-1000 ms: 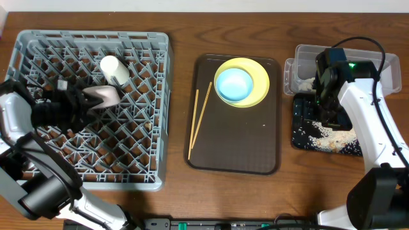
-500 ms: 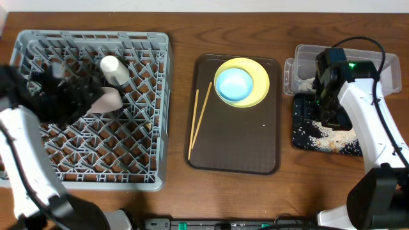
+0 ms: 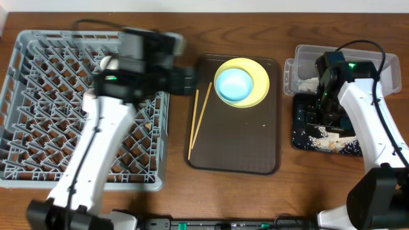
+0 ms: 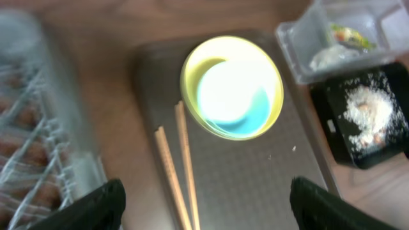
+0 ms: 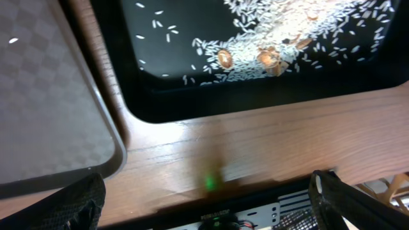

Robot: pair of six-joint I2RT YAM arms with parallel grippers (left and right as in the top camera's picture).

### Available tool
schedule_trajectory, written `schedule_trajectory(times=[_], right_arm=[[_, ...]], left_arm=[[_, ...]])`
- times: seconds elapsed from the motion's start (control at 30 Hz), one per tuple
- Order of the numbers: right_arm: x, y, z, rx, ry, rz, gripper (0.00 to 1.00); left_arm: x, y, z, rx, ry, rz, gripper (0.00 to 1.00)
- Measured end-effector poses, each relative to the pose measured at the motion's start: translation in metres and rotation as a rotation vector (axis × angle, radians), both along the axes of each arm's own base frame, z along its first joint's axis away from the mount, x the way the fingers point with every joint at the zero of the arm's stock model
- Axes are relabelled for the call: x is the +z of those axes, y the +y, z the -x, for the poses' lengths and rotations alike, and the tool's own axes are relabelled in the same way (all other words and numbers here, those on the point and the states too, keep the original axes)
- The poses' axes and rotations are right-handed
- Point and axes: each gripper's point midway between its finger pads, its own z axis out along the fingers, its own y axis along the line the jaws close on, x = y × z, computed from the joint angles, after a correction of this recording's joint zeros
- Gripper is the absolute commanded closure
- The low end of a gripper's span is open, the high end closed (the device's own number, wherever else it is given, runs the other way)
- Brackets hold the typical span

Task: Sort waste into correct bins and load items into the dishwasher
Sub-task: 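Reach the left gripper to the blue bowl on the yellow plate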

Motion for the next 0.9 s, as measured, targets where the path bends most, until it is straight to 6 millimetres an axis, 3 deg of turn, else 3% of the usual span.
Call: schedule_trajectory(times=[0.03,0.2,0.4,0.7,0.8,0.9], right_arm=[[0.000,0.000,0.000,0.000,0.000,0.002,0.01],[0.001,-0.003,0.005,-0.008,0.019,0.016,0.01],[0.003,-0.014,0.011,-0.051,0.040,0.059,0.01],[0.004,-0.018,0.011,-0.066,0.038,0.068,0.01],[0.004,-0.019,0.011,-0.065,0.038,0.070,0.01],[0.004,-0.019,0.011,-0.065,0.038,0.070,0.01]], left_arm=[[0.000,-0.005,-0.002,-0.008,-0.012,-0.001,0.15],[-0.017,-0.072,-0.021,-0.102,-0.111,-0.020,0.15],[-0.068,-0.124,-0.029,-0.175,-0.099,-0.045,0.15],[-0.140,-0.162,-0.021,-0.246,-0.023,-0.097,0.16],[-0.160,-0.167,-0.015,-0.262,0.009,-0.116,0.24],[-0.178,-0.170,-0.011,-0.266,0.043,-0.130,0.39]])
